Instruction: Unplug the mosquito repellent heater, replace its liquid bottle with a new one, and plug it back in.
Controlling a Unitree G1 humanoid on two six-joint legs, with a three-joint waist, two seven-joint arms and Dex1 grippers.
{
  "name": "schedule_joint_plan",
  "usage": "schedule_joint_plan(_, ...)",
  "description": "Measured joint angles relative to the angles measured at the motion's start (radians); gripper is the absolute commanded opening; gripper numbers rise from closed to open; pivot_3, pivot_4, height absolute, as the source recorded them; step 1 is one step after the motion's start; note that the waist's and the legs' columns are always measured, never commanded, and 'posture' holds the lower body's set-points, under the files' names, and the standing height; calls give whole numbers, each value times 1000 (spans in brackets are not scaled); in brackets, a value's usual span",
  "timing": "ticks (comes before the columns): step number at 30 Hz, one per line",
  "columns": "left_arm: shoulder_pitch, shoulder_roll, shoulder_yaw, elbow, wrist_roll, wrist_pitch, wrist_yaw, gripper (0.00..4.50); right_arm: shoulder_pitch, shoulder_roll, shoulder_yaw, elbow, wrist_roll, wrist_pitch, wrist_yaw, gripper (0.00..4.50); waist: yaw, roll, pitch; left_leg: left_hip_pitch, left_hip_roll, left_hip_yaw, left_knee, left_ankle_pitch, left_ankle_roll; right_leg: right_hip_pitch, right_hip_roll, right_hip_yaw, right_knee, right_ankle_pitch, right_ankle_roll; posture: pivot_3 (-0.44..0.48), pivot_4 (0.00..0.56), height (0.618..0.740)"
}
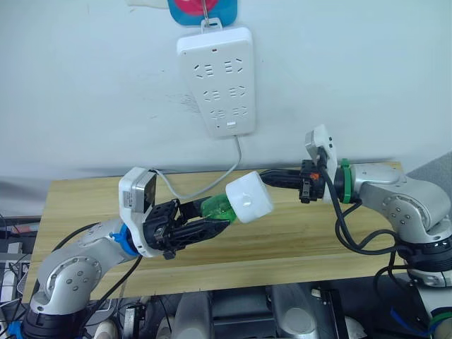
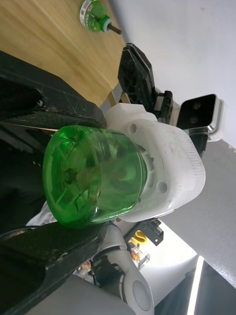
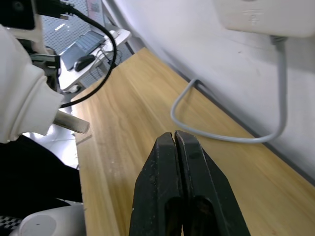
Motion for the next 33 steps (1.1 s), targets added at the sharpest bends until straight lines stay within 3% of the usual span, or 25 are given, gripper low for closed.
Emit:
schedule_joint_plan(15, -7, -4, 3, 3, -44, 1, 32, 2256, -1, 30, 1, -104, 59, 68, -5, 40, 1, 0, 0, 0, 0, 0, 0, 0, 0, 0, 0, 0, 0, 0, 0, -222, 375, 740)
schedule_joint_plan(33, -13, -13, 22, 12, -20, -8, 17, 2256, 25, -26, -32, -173, 122, 129, -22, 40, 3, 0, 0, 0, 0, 0, -1, 0, 0, 0, 0, 0, -2, 0, 0, -222, 365, 740)
